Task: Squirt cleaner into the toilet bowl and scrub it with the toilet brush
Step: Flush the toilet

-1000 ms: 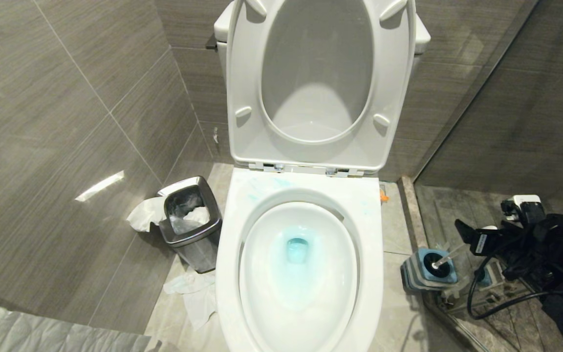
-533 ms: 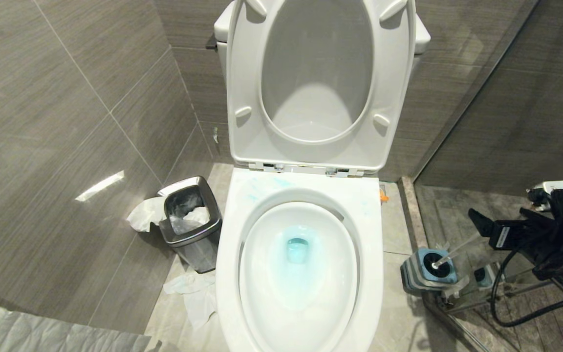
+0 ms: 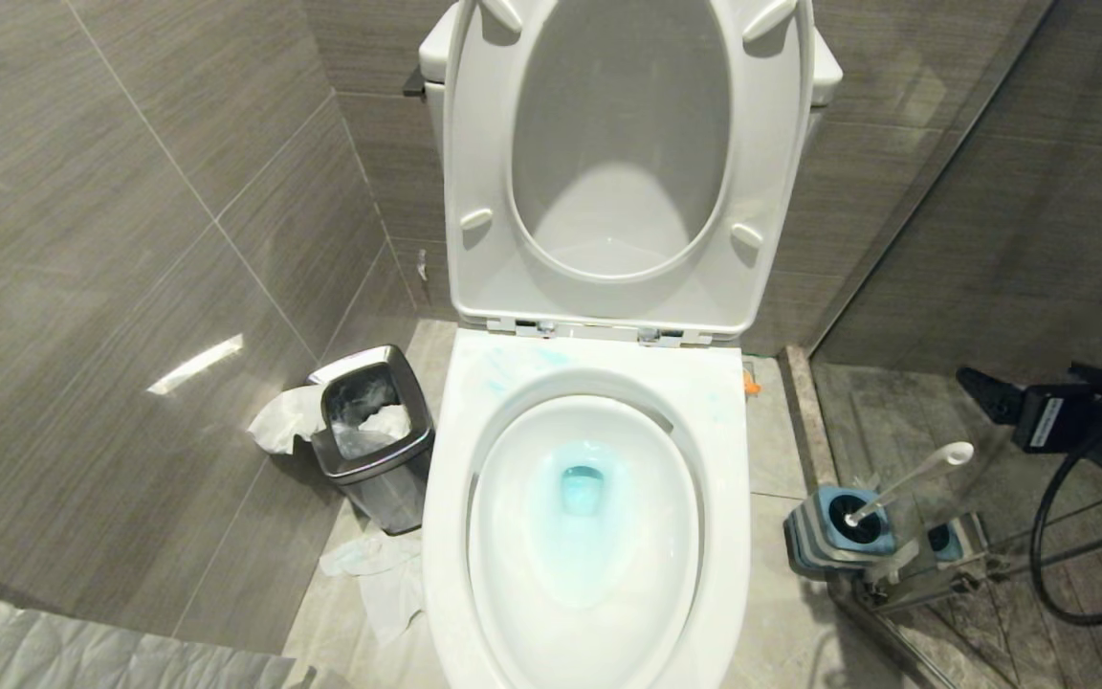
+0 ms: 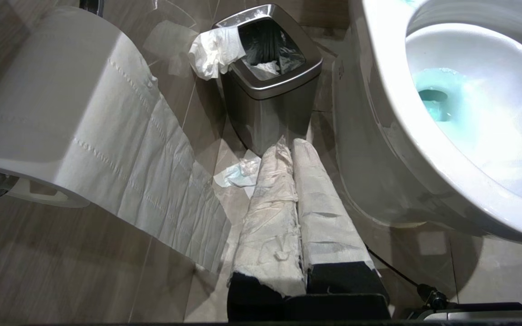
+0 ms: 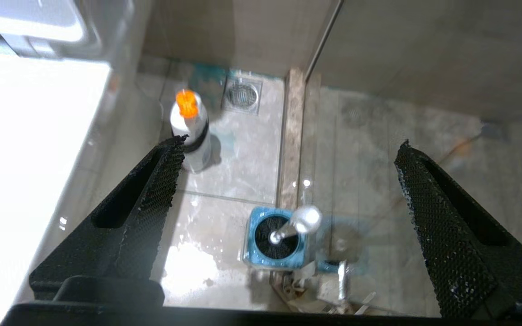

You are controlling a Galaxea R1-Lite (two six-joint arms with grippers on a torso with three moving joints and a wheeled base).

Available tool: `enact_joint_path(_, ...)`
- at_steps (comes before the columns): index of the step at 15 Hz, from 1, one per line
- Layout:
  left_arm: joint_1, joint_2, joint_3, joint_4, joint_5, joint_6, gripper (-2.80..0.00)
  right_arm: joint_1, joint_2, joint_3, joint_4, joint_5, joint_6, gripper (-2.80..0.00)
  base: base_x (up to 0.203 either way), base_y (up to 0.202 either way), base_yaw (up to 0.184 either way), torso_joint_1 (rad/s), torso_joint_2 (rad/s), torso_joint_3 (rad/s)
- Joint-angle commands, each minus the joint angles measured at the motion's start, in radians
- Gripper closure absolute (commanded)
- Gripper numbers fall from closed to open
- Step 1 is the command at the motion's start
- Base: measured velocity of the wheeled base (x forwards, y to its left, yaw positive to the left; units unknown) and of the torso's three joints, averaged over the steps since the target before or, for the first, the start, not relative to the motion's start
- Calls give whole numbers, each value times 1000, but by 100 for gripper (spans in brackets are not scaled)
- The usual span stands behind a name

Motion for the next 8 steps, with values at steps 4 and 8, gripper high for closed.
enact_joint_path(4,1,0,2,0,0,0,0,1,-283,-93,270,12,-18,-280,0,0,0,0,0,0)
enact_joint_path(8,-1,0,2,0,0,0,0,1,-415,-115,379,59,-38,-280,0,0,0,0,0,0)
